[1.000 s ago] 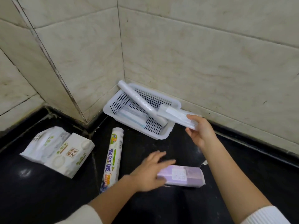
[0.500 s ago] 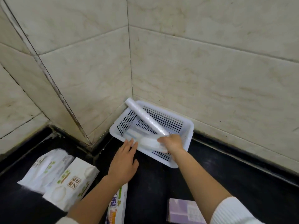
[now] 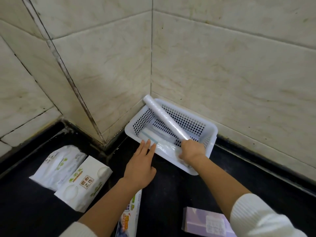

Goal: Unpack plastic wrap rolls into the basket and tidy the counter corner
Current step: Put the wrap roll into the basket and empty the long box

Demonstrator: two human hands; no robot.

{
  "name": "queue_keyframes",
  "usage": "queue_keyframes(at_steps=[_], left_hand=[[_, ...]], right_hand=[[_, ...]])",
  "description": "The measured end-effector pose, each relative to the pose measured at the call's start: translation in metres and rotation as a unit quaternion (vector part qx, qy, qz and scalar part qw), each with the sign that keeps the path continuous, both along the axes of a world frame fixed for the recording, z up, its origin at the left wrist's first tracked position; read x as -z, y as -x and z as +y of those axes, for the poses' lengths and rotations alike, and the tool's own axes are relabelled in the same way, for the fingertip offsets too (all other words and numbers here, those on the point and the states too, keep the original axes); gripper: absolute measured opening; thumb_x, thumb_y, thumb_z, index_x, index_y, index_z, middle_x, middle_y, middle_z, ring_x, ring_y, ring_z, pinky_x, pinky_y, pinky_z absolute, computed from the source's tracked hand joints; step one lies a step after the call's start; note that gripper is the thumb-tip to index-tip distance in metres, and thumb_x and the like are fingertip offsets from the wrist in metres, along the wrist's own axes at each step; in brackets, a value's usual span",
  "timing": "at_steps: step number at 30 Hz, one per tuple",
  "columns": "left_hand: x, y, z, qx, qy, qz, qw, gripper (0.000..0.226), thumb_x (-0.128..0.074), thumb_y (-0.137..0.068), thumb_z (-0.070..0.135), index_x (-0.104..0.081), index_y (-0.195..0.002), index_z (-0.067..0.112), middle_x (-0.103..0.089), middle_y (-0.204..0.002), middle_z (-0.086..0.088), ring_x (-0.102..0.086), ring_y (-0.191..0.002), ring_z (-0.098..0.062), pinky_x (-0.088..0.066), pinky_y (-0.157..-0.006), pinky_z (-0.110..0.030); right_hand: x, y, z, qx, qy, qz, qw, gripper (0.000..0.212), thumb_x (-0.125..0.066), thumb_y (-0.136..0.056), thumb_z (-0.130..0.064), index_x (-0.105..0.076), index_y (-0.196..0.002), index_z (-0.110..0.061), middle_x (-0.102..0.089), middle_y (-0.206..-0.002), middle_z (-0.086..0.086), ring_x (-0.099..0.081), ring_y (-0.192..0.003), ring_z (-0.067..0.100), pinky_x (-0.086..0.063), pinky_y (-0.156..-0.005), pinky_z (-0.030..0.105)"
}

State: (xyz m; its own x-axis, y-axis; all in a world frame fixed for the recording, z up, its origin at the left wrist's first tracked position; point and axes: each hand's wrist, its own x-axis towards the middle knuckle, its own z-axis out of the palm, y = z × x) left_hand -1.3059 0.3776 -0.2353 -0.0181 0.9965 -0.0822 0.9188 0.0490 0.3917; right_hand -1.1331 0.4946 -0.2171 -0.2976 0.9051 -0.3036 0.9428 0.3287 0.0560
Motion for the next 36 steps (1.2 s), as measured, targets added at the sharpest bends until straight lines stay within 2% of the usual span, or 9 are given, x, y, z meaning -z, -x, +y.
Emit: queue_keyframes(at_steps=[3, 6, 11, 15, 19, 22, 27, 31, 36], left_hand=[[-0.007, 0.002, 0.001, 0.012, 0.034, -0.013, 0.999, 0.085, -0.054, -0.091, 0.033, 0.002, -0.153, 0.02, 0.013, -0.162, -0.001, 0.014, -0.148, -0.016, -0.01, -0.12, -0.032], [-0.015, 0.005, -0.011, -0.031, -0.03, -0.091, 0.995, 0.077, -0.054, -0.092, 0.03, -0.007, -0.153, 0.02, 0.005, -0.162, -0.001, 0.002, -0.148, -0.015, -0.013, -0.118, -0.031], [-0.014, 0.021, -0.072, -0.155, -0.146, -0.175, 0.961, 0.054, -0.055, -0.093, 0.026, -0.037, -0.144, 0.025, -0.031, -0.152, 0.002, -0.028, -0.138, -0.011, -0.023, -0.109, -0.026], [0.009, 0.029, -0.139, -0.221, -0.087, -0.22, 0.946, 0.043, -0.059, -0.091, 0.021, -0.049, -0.132, 0.025, -0.051, -0.133, 0.0, -0.045, -0.123, -0.012, -0.037, -0.103, -0.029], [0.027, 0.021, -0.184, -0.273, 0.001, -0.289, 0.918, 0.046, -0.063, -0.089, 0.023, -0.051, -0.133, 0.021, -0.058, -0.124, -0.004, -0.056, -0.109, -0.014, -0.045, -0.098, -0.034], [0.033, 0.013, -0.203, -0.255, 0.035, -0.337, 0.906, 0.048, -0.068, -0.084, 0.029, -0.055, -0.131, 0.023, -0.063, -0.117, 0.0, -0.06, -0.106, -0.011, -0.049, -0.098, -0.039], [0.032, 0.009, -0.212, -0.226, 0.088, -0.41, 0.879, 0.066, -0.079, -0.072, 0.025, -0.053, -0.132, 0.034, -0.069, -0.099, 0.013, -0.066, -0.083, 0.004, -0.052, -0.075, -0.014], [0.028, 0.004, -0.21, -0.225, 0.058, -0.405, 0.884, 0.058, -0.077, -0.075, 0.019, -0.058, -0.129, 0.029, -0.07, -0.102, 0.011, -0.066, -0.081, 0.006, -0.051, -0.072, -0.01], [0.026, -0.007, -0.204, -0.227, 0.04, -0.403, 0.886, 0.032, -0.052, -0.095, 0.014, -0.057, -0.124, 0.026, -0.069, -0.105, 0.009, -0.063, -0.097, 0.0, -0.046, -0.082, -0.01]], right_hand=[[-0.015, -0.006, -0.005, -0.016, -0.033, 0.027, 0.999, 0.026, -0.06, -0.09, -0.028, -0.059, -0.112, -0.013, -0.064, -0.089, 0.004, -0.063, -0.077, 0.022, -0.045, -0.059, 0.031], [-0.034, -0.011, -0.017, -0.009, -0.049, 0.093, 0.994, 0.031, -0.064, -0.087, -0.04, -0.061, -0.099, -0.012, -0.053, -0.073, -0.001, -0.053, -0.063, 0.019, -0.039, -0.054, 0.03], [-0.047, -0.01, -0.07, 0.028, -0.014, 0.3, 0.953, 0.024, -0.067, -0.084, -0.035, -0.07, -0.096, -0.015, -0.067, -0.086, -0.002, -0.062, -0.079, 0.019, -0.053, -0.073, 0.032], [-0.03, 0.008, -0.134, 0.035, 0.06, 0.379, 0.923, 0.011, -0.069, -0.082, -0.029, -0.067, -0.078, -0.019, -0.07, -0.076, -0.002, -0.064, -0.073, 0.016, -0.053, -0.071, 0.032], [0.0, 0.034, -0.185, 0.02, 0.115, 0.381, 0.917, 0.015, -0.065, -0.085, -0.026, -0.072, -0.094, -0.015, -0.072, -0.083, 0.0, -0.064, -0.074, 0.015, -0.052, -0.073, 0.03], [0.02, 0.05, -0.205, 0.097, 0.146, 0.382, 0.908, 0.018, -0.062, -0.089, -0.024, -0.07, -0.098, -0.012, -0.069, -0.084, 0.001, -0.058, -0.073, 0.012, -0.046, -0.069, 0.024], [0.036, 0.064, -0.219, 0.297, 0.313, 0.438, 0.788, 0.018, -0.054, -0.092, -0.025, -0.067, -0.092, -0.012, -0.067, -0.077, 0.002, -0.059, -0.065, 0.012, -0.049, -0.056, 0.027], [0.031, 0.06, -0.214, 0.271, 0.203, 0.457, 0.822, 0.013, -0.065, -0.086, -0.02, -0.066, -0.097, -0.013, -0.069, -0.088, 0.006, -0.062, -0.078, 0.019, -0.05, -0.075, 0.033], [0.017, 0.047, -0.203, 0.18, 0.138, 0.415, 0.881, 0.037, -0.06, -0.088, -0.018, -0.063, -0.125, -0.013, -0.061, -0.109, 0.011, -0.063, -0.097, 0.024, -0.048, -0.091, 0.031]])
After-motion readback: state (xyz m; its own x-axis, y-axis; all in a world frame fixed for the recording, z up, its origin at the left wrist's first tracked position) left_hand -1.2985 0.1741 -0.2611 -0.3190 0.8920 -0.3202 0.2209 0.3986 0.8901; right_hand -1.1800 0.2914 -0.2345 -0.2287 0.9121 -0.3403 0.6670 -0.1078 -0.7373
